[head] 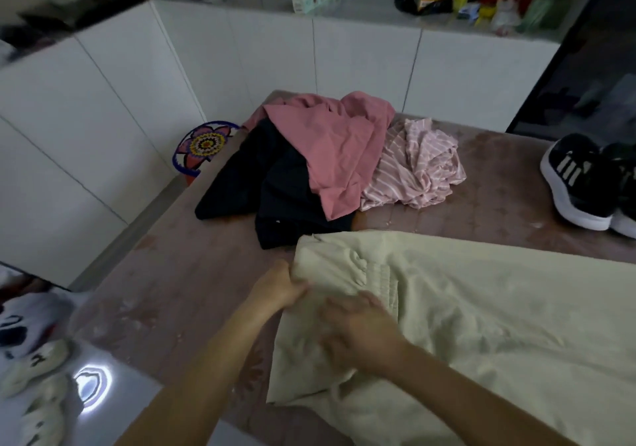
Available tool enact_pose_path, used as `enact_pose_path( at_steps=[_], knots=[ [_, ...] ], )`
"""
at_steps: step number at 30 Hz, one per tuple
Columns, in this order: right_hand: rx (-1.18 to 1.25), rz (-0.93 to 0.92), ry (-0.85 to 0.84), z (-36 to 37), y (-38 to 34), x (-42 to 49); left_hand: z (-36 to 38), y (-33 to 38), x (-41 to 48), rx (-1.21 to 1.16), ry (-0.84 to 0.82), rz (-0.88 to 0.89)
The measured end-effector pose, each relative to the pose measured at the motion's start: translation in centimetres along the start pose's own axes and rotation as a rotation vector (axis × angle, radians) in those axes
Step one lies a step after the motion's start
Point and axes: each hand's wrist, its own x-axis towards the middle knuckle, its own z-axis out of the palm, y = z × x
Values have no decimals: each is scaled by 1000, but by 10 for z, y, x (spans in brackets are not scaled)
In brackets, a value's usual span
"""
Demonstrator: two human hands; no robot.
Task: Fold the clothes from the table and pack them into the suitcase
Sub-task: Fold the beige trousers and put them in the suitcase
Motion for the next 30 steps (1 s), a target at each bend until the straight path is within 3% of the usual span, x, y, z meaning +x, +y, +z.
enact_pose_path(
  at_steps=[2, 6, 10, 13, 14, 18, 24, 28, 30],
  knots=[
    [-138, -88, 1, -16, 27, 33, 14, -20, -20, 36, -43, -17],
    [-369, -321, -424, -41, 32, 105, 45, -41, -65, 4, 16, -93],
    [-641, -617, -515, -22, 23, 147, 59, -46, -96, -14, 166, -154],
    [-678, -805, -309, -16, 24, 159, 47, -56, -105, -44, 278, -189],
    [-654, -796, -229, -19, 28, 163, 40, -58, -107, -47, 338, -195],
    [-368, -568, -198, -49, 48, 182, 6, -58, -120, -63, 500, -221],
    [35, -383, -299, -103, 91, 155, 13, -3, -173, -63, 596, -83],
    [160, -494, -103, -119, 131, 99, 39, 39, -212, -69, 597, 10],
    [187, -514, -109, -123, 155, 69, 57, 55, -226, -18, 554, 92]
  ],
)
